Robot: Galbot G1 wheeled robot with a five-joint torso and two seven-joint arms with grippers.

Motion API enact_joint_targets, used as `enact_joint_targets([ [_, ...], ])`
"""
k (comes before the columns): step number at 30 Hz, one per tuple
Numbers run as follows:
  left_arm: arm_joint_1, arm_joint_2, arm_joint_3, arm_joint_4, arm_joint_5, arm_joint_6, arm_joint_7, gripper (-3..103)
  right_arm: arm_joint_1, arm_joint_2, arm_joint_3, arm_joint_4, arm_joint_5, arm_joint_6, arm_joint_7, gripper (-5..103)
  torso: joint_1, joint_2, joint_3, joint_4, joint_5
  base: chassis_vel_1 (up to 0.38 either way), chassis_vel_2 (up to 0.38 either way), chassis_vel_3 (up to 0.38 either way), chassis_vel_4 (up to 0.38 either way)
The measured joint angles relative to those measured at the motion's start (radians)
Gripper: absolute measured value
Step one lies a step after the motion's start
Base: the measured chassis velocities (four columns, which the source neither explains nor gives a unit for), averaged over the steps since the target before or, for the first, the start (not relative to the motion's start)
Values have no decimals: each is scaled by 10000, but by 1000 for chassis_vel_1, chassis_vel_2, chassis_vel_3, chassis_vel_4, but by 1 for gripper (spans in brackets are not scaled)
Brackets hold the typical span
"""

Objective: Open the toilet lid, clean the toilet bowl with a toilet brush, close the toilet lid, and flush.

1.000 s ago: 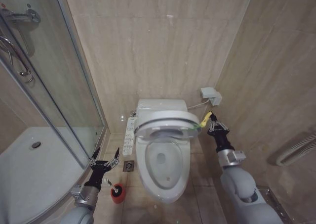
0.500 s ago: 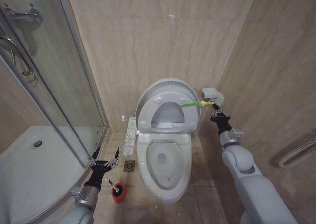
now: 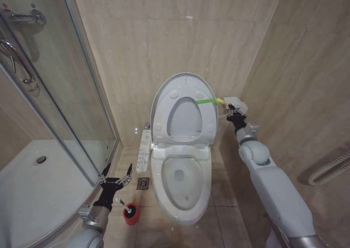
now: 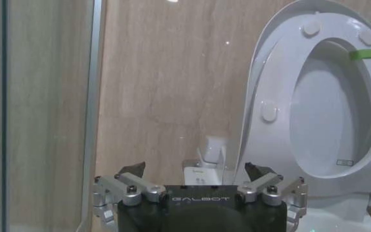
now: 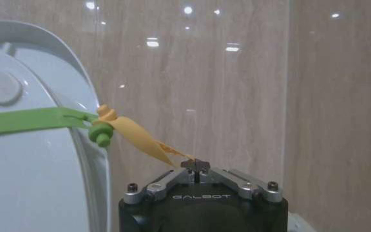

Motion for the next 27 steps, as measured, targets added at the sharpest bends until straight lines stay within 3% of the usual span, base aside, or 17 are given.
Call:
enact_joint_targets([
  [9, 1, 0, 0, 0, 0, 0, -1, 100, 884, 70, -727, -655, 261, 175, -123, 0, 0, 0, 0, 7, 0, 0, 0, 0, 0],
  [27, 0, 0, 0, 0, 0, 0, -1, 100, 1633, 172, -1179, -1368, 250, 497, -150, 0, -1, 0, -1, 6, -3, 0, 0, 0, 0],
])
